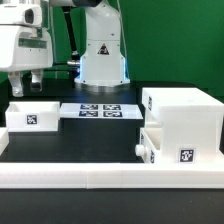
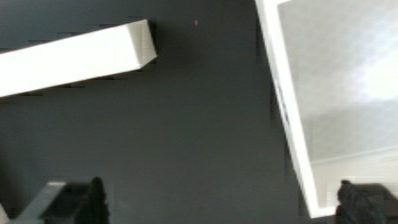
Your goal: Assemble drawer
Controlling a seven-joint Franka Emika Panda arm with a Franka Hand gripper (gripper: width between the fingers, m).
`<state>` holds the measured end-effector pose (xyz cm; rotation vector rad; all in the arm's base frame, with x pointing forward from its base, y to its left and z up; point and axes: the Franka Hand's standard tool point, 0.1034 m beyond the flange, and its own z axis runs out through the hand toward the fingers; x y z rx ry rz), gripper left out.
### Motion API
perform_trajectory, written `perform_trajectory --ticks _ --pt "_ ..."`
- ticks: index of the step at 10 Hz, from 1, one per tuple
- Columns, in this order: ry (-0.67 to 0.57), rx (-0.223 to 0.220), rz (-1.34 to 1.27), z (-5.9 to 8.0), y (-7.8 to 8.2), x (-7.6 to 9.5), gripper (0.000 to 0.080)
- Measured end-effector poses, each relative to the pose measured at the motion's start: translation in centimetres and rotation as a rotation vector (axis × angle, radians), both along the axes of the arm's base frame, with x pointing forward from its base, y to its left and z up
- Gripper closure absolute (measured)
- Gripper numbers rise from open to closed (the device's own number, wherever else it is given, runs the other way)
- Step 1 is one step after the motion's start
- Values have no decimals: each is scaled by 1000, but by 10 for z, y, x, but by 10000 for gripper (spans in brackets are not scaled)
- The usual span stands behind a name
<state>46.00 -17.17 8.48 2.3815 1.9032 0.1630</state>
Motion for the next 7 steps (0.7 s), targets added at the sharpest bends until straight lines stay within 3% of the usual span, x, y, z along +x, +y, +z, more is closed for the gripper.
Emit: perform_trajectory --ticks 3,4,5,7 --pt "-55 32 -315 4 -11 3 151" --pt "-69 60 -503 6 -9 4 151" --pt "-75 88 -645 2 2 4 151" --pt "-64 130 -840 -3 5 1 151"
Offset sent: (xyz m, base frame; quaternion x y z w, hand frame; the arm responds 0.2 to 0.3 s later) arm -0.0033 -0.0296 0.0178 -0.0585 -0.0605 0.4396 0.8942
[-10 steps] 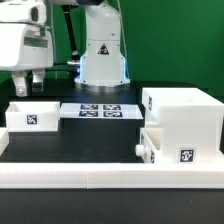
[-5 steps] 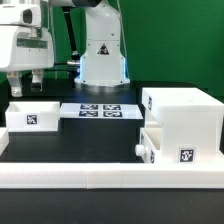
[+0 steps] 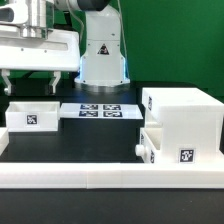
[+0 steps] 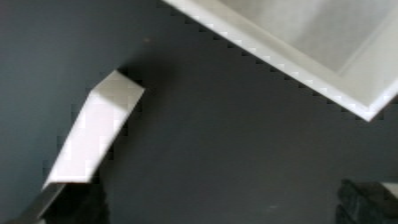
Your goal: Assemble drawer
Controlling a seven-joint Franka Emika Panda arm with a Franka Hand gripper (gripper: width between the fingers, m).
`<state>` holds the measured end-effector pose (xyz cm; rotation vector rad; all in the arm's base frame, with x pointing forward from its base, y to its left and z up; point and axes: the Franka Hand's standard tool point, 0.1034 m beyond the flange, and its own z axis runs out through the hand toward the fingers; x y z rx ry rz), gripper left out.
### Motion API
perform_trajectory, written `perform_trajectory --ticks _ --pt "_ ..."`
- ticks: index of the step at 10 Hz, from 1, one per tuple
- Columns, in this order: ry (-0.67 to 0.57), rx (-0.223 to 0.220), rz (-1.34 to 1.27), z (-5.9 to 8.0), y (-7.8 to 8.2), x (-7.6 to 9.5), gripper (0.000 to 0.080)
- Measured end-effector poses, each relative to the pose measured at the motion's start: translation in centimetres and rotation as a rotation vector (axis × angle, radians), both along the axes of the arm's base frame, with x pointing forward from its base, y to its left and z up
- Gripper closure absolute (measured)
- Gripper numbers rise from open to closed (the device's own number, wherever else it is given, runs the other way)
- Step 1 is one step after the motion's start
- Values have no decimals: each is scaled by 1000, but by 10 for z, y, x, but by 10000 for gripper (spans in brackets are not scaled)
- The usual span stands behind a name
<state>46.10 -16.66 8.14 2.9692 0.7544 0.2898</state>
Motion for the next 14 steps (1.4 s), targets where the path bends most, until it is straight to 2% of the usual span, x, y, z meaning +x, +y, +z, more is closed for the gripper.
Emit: perform_trajectory --ticks 3,4,6,9,13,14 --pt "-5 41 -183 0 1 1 151" --pt "12 60 -238 -2 4 -3 151" --pt "149 119 -313 -9 22 -24 151" --pt "201 131 -307 -20 27 -42 151" --pt "199 132 -318 -20 28 -39 151" --pt "195 132 -342 -24 27 -43 151"
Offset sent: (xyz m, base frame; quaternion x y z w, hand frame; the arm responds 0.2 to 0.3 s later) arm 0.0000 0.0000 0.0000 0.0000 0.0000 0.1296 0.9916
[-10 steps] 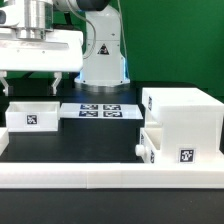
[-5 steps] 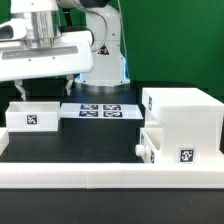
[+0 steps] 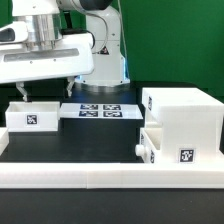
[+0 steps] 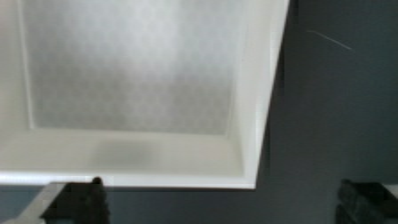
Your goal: Assemble drawer
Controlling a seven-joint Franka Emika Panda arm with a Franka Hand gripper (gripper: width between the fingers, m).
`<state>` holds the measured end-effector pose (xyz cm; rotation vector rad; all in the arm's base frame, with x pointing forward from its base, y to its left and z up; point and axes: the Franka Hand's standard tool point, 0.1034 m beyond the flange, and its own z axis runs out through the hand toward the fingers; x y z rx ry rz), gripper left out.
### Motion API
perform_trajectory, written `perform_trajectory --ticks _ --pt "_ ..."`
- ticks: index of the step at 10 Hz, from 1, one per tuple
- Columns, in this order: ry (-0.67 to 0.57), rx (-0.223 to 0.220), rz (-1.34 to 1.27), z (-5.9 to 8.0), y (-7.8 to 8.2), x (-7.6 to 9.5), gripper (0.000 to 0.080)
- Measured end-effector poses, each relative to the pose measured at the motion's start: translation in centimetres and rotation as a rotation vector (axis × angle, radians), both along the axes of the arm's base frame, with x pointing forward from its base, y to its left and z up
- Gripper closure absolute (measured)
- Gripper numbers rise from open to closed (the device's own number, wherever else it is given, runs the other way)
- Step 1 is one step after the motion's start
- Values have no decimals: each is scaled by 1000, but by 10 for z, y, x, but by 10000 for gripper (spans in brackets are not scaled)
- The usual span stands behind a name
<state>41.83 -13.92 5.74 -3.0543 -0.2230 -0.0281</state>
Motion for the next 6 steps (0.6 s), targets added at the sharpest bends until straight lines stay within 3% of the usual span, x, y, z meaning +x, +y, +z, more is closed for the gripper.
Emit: perform_trajectory --ticks 2,6 --pt "-11 -13 1 -17 2 -19 151" --pt "-30 -24 9 -39 7 -27 151"
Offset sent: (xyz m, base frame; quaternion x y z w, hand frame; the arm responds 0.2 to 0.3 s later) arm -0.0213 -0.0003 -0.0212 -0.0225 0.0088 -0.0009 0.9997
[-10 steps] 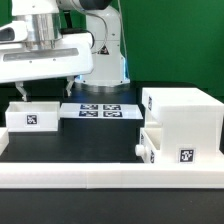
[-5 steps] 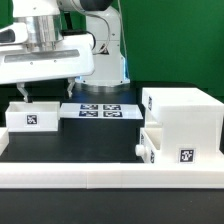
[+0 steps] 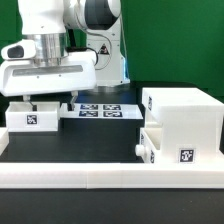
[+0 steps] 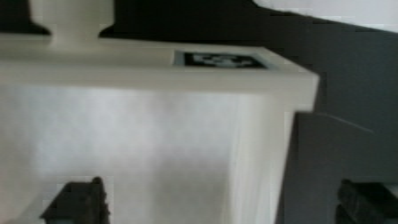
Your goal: Assemble drawer
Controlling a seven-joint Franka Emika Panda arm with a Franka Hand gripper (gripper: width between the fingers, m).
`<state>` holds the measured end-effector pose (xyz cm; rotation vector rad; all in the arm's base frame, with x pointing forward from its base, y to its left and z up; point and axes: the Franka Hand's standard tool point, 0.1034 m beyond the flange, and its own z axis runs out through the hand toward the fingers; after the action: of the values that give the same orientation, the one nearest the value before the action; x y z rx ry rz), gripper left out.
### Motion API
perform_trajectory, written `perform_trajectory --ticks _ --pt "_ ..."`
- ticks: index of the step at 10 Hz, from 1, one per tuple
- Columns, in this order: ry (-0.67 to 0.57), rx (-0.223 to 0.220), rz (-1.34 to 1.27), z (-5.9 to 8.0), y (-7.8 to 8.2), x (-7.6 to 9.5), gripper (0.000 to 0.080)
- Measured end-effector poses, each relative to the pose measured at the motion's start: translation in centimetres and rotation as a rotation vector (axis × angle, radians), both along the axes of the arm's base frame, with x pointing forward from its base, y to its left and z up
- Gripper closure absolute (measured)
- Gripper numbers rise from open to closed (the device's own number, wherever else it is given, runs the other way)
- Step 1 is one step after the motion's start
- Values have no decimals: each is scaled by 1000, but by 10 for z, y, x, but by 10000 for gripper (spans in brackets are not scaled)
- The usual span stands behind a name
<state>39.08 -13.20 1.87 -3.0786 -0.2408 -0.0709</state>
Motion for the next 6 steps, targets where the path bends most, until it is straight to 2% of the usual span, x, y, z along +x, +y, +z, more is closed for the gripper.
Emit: perform_trajectory --ticks 3,4,5,6 --pt "-6 -3 10 -10 1 -2 151" --pt "-10 -5 12 -12 2 -2 189" --pt "-8 -4 12 -13 2 -3 189" --pt "-8 -4 13 -13 2 -3 436"
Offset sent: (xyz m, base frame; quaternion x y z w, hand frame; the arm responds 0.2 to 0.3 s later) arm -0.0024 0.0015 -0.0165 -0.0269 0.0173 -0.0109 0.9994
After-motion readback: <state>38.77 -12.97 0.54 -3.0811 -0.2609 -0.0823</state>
